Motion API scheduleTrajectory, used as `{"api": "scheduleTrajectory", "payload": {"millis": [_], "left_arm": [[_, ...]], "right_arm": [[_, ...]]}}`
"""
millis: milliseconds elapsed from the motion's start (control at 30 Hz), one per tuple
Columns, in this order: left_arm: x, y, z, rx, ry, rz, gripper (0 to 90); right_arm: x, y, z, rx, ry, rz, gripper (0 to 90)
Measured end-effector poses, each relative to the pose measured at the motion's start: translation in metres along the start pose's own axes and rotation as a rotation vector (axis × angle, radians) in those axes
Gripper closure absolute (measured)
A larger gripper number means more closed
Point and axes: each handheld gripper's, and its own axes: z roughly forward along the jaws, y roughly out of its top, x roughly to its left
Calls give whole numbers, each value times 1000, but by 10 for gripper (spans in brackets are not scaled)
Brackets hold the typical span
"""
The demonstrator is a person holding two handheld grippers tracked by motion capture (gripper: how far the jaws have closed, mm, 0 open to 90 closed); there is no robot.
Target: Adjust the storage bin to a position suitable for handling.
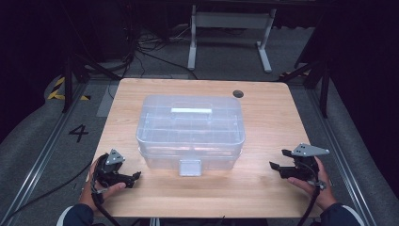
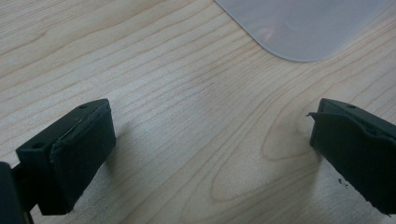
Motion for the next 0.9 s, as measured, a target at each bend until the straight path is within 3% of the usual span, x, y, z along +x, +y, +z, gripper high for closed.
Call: {"api": "scheduleTrajectory", "payload": {"millis": [200,300,533,667,900], "left_arm": [[0,0,0,1,0,-3,6],[0,0,0,2,-1,-7,6],[0,1,1,3,-1,-10,5],[0,1,1,2,-2,-9,6],[1,1,1,4,0,-3,5]], "right_arm": [[9,18,-9,-58,13,-47,263],[10,28,-12,-80,30,-49,269],[8,49,-14,-88,9,-73,303],[6,62,-14,-103,20,-66,311],[12,86,-15,-136,28,-108,316]]}}
